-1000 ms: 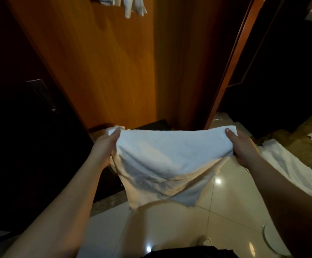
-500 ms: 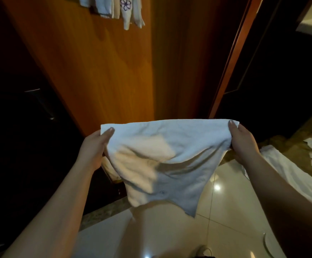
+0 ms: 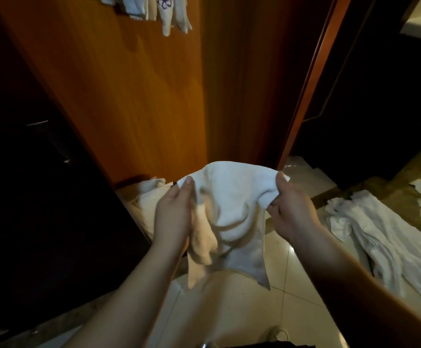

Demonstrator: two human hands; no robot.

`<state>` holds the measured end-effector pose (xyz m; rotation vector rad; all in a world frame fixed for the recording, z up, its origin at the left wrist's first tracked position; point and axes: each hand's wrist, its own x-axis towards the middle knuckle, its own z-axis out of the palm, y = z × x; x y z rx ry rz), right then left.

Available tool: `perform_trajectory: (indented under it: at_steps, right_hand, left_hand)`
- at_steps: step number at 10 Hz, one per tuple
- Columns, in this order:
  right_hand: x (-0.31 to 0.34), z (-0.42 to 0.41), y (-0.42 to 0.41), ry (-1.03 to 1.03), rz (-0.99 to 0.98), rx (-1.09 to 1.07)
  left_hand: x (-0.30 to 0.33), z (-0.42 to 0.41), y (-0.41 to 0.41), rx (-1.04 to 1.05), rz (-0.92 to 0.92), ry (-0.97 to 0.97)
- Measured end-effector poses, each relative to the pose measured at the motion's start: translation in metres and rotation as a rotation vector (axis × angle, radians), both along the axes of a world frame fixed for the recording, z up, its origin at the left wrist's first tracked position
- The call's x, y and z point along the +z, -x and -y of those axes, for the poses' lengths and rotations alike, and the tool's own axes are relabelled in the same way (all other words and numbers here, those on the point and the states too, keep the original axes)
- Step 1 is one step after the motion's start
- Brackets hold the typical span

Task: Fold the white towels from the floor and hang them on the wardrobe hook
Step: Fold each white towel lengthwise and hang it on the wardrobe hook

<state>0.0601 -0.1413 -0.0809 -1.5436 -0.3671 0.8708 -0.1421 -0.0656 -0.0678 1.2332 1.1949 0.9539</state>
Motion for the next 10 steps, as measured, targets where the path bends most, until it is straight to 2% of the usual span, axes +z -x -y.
perform_trajectory:
  at_steps: [2,4,5,10]
  right_hand:
    - [0.029,-0.003,0.058,-0.084,-0.011,0.124]
    - [0.04,0.002,0.074,-0.109,0.304,0.103]
    - [0.046,0.003,0.07,-0.126,0.386,0.091]
    - [0.054,0.013,0.069,-0.285,0.424,0.221]
  left_hand:
    - [0.016,0.025,-0.032,-0.181,0.064,0.07]
    - [0.027,0.035,-0.035,-0.265,0.077,0.023]
    - [0.033,0.038,-0.034,-0.26,0.056,-0.033]
    - [0.053,0.048,-0.032,-0.289,0.191,0.017]
